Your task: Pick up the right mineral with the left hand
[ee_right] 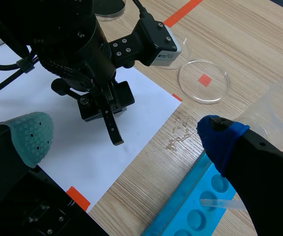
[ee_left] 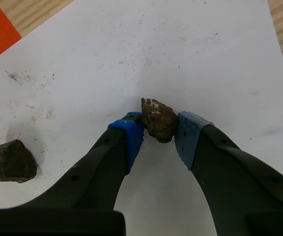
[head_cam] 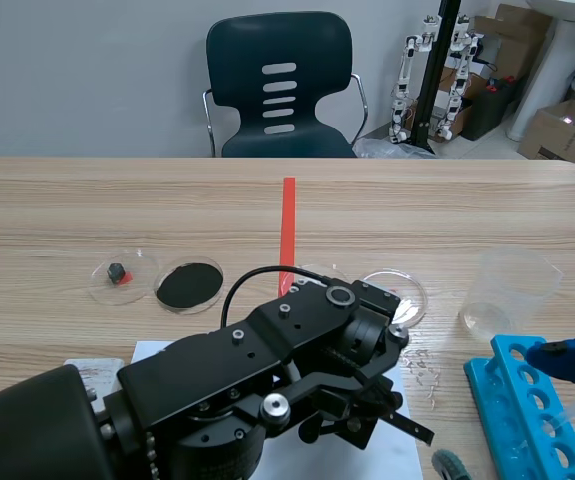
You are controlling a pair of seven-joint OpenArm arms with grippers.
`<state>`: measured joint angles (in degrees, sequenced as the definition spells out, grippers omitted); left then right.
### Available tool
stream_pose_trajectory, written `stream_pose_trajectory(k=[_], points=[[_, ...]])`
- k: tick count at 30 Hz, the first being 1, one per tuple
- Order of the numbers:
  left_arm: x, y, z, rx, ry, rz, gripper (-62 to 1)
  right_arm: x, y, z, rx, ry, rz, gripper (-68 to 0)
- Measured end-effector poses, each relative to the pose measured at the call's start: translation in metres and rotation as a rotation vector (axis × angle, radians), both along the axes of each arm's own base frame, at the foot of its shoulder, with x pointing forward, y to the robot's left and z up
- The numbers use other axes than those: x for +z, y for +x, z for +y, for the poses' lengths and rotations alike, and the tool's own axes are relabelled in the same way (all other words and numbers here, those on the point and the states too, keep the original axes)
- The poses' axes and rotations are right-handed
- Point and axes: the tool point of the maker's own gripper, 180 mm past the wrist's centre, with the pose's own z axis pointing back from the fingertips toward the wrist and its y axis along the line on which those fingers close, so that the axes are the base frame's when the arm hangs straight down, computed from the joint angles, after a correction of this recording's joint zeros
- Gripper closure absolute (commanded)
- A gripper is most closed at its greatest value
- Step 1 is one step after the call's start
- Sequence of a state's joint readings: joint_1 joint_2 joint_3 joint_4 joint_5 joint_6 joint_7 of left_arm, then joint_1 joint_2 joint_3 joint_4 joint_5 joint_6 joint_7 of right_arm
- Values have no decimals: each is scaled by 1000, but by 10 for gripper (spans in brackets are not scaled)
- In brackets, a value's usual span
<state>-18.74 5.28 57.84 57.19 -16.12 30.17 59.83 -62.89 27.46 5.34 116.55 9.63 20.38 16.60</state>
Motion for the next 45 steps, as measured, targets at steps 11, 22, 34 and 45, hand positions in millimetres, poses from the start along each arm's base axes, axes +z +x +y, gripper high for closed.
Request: stream_pose_trajectory(k=[11, 22, 34, 45], points=[[36, 15, 3, -3, -90, -99, -116, 0, 0, 0, 0, 0, 0, -610], [89, 20, 60, 32, -256, -483, -116, 0, 0, 0, 0, 0, 0, -610], [134, -10, 121, -112, -334, -694, -116, 0, 0, 0, 0, 0, 0, -610], [165, -49, 142, -191, -487, -802, -116, 0, 0, 0, 0, 0, 0, -610]])
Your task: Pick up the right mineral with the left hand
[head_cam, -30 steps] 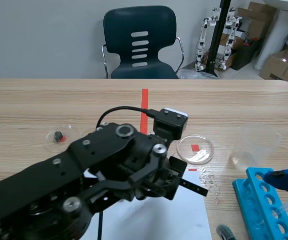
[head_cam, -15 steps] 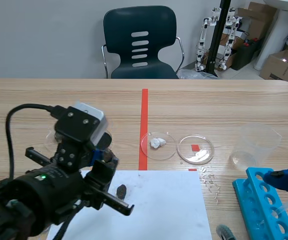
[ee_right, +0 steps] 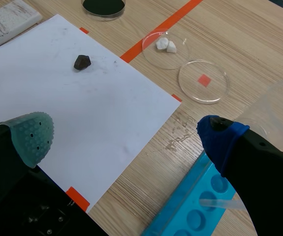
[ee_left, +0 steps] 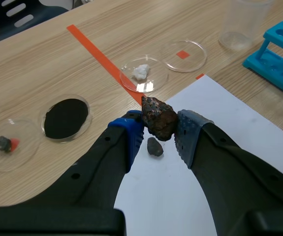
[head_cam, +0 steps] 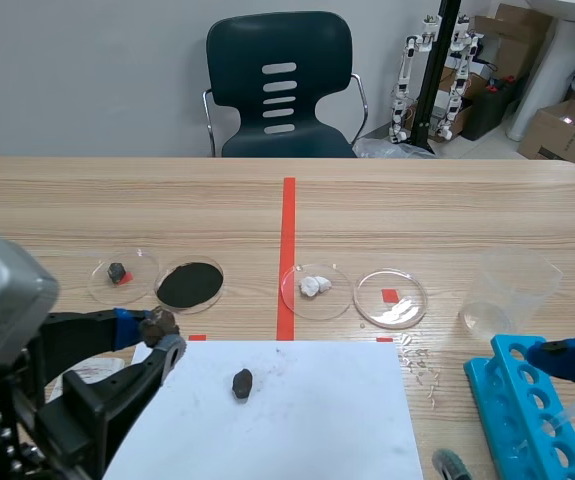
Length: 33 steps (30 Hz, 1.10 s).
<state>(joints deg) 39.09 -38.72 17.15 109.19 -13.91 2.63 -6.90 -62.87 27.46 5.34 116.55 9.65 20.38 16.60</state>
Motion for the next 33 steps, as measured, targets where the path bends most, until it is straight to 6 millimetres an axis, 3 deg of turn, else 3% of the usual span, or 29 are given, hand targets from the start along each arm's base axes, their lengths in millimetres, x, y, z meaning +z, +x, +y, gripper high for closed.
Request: stream_pose_trajectory(k=[14, 33], points=[[19, -12, 36, 16, 38, -100, -116, 0, 0, 0, 0, 0, 0, -610], [19, -11, 36, 15, 39, -101, -116, 0, 0, 0, 0, 0, 0, -610]])
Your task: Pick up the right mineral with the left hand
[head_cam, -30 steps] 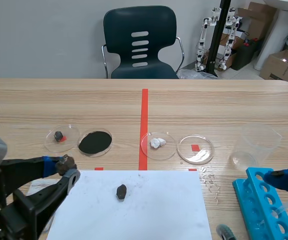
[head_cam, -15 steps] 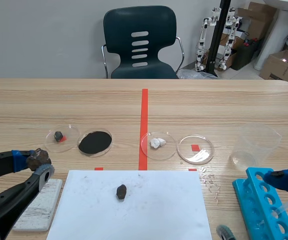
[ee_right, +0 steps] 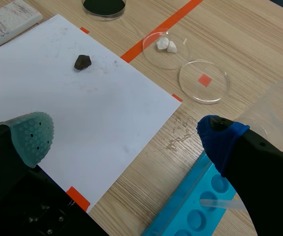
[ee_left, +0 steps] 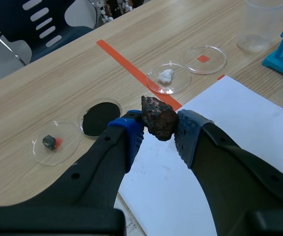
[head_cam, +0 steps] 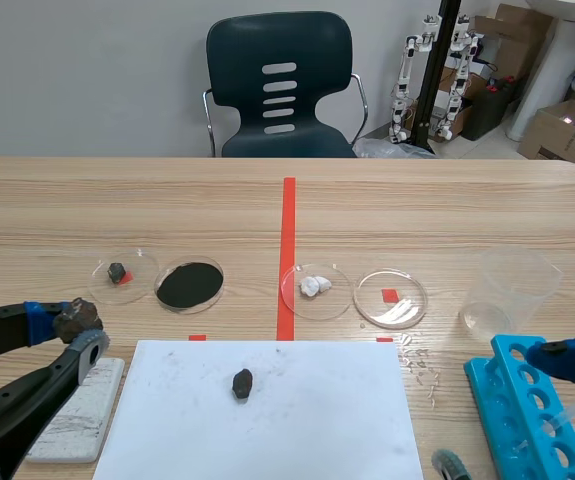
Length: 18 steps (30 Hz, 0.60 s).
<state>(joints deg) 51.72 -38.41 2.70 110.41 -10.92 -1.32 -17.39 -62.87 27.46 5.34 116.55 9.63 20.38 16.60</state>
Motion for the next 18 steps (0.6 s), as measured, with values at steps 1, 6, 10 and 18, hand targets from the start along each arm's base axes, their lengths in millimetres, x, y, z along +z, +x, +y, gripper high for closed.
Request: stream_pose_trajectory(k=[1, 6, 10, 18], points=[[0, 0, 0, 0, 2, 2, -116, 0, 0, 0, 0, 0, 0, -610], [-1, 0, 0, 1, 4, 5, -116, 0, 0, 0, 0, 0, 0, -610], [-1, 0, 0, 1, 4, 5, -116, 0, 0, 0, 0, 0, 0, -610], [-1, 0, 0, 1, 4, 5, -116, 0, 0, 0, 0, 0, 0, -610]])
